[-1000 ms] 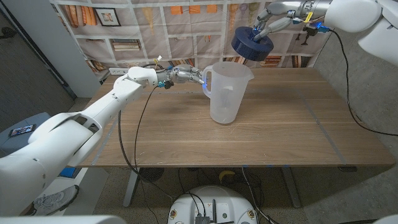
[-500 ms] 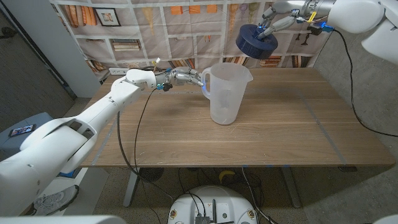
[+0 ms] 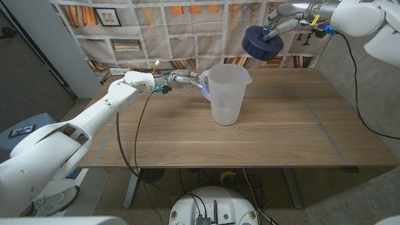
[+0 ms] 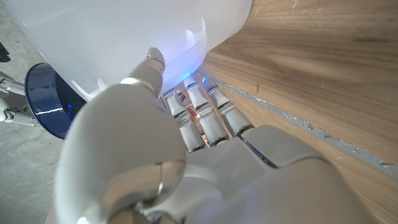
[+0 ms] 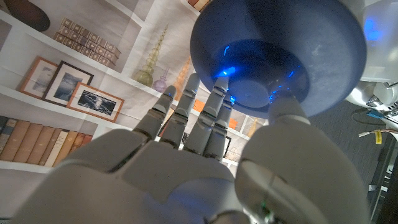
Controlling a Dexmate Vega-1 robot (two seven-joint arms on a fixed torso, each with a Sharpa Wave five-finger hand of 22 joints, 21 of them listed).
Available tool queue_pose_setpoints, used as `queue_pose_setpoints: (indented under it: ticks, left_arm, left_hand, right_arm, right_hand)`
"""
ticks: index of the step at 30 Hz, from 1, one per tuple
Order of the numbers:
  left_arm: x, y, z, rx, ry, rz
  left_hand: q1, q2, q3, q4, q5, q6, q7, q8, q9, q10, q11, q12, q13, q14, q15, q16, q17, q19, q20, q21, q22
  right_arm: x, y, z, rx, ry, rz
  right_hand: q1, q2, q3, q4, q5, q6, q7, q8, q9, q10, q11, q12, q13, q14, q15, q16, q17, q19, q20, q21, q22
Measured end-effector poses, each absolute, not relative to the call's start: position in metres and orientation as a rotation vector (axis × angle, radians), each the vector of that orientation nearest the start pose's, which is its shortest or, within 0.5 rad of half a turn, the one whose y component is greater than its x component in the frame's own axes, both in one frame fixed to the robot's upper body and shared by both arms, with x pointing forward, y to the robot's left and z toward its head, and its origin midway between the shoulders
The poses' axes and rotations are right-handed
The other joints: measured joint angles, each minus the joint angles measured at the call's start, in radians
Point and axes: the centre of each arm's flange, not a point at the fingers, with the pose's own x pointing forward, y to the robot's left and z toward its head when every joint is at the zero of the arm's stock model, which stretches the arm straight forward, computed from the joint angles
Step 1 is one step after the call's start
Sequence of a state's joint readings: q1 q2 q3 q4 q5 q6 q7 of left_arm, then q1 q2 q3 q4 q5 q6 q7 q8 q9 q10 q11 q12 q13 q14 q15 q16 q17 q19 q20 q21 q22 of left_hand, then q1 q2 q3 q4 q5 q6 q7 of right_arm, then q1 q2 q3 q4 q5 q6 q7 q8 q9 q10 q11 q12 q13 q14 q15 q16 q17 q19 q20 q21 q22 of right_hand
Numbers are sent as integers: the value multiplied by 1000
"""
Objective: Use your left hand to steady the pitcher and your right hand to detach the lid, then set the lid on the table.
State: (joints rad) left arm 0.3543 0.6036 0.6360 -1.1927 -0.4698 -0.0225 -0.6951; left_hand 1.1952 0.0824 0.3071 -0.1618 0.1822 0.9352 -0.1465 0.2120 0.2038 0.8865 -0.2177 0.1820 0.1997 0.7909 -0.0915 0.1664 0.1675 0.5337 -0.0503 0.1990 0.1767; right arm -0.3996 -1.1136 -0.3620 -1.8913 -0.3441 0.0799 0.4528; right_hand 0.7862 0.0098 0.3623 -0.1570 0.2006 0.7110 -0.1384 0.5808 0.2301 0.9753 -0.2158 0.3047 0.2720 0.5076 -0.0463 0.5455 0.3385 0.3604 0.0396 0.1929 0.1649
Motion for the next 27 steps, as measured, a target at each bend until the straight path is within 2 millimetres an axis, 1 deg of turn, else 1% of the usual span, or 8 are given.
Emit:
queue_pose_setpoints:
  ticks: [5,9,12,16,17,21,22,27]
  left_arm:
    - [658,215,105,599,-414,-816]
    - [656,216,105,604,-413,-815]
    - [655,217,106,609,-411,-814]
    - [654,218,107,615,-411,-813]
    - [654,218,107,616,-411,-813]
    - [652,219,108,624,-410,-812]
    - [651,219,108,626,-409,-813]
    - [649,223,109,630,-402,-825]
  left_hand:
    - [-39,-18,1,1,1,-40,-7,-13,1,-57,2,-5,0,-62,15,-4,3,-22,-1,-8,0]
    - [-55,-34,-13,6,3,-80,-9,-24,1,-115,3,-9,0,-121,26,-4,3,-41,2,-8,0]
    - [-71,-50,-29,5,3,-128,-22,-27,1,-169,3,-9,0,-166,30,-4,8,-56,1,-8,0]
    - [-94,-73,-56,5,3,-203,-39,-31,-4,-260,5,-9,0,-231,37,0,5,-81,6,-8,0]
    - [-98,-78,-56,6,3,-219,-43,-31,-4,-280,6,-9,0,-248,39,0,5,-89,5,-8,0]
    - [-122,-93,-75,8,3,-288,-55,-31,-9,-364,8,-9,-3,-317,44,0,5,-124,6,-8,0]
    - [-127,-98,-81,8,3,-305,-55,-31,-9,-381,9,-9,-4,-332,45,0,5,-131,6,-8,0]
    - [-176,-108,-100,14,3,-408,-57,-35,-13,-512,33,-9,-9,-433,48,3,5,-194,8,-12,-4]
  right_arm:
    - [468,-296,282,-1746,-790,-19]
    - [469,-297,282,-1744,-787,-23]
    - [470,-299,281,-1742,-781,-27]
    - [471,-300,281,-1740,-776,-32]
    - [471,-300,281,-1740,-774,-33]
    - [473,-302,280,-1741,-765,-40]
    - [473,-303,279,-1742,-761,-42]
    - [476,-306,276,-1745,-748,-52]
  right_hand:
    - [0,0,-2,2,0,0,0,0,0,0,0,0,0,0,0,0,0,0,0,0,0]
    - [0,0,-2,2,0,0,0,0,0,0,0,-7,6,0,0,0,0,0,0,0,0]
    - [0,0,-2,2,0,0,0,0,0,0,0,-8,6,0,0,0,0,0,0,0,0]
    - [0,0,-2,2,0,0,0,-1,0,0,0,-8,6,0,0,0,0,0,0,0,0]
    - [0,0,-2,2,0,0,0,-1,0,0,0,-8,6,0,0,-5,0,0,0,0,0]
    - [-7,7,-4,1,0,0,0,-1,0,0,0,-8,6,0,0,-6,0,0,0,0,0]
    - [-7,7,-4,1,0,0,0,-2,0,0,0,-8,6,0,0,-6,0,0,0,0,0]
    - [-7,7,-4,1,0,0,0,0,0,0,0,-8,6,0,0,-6,0,0,0,0,0]
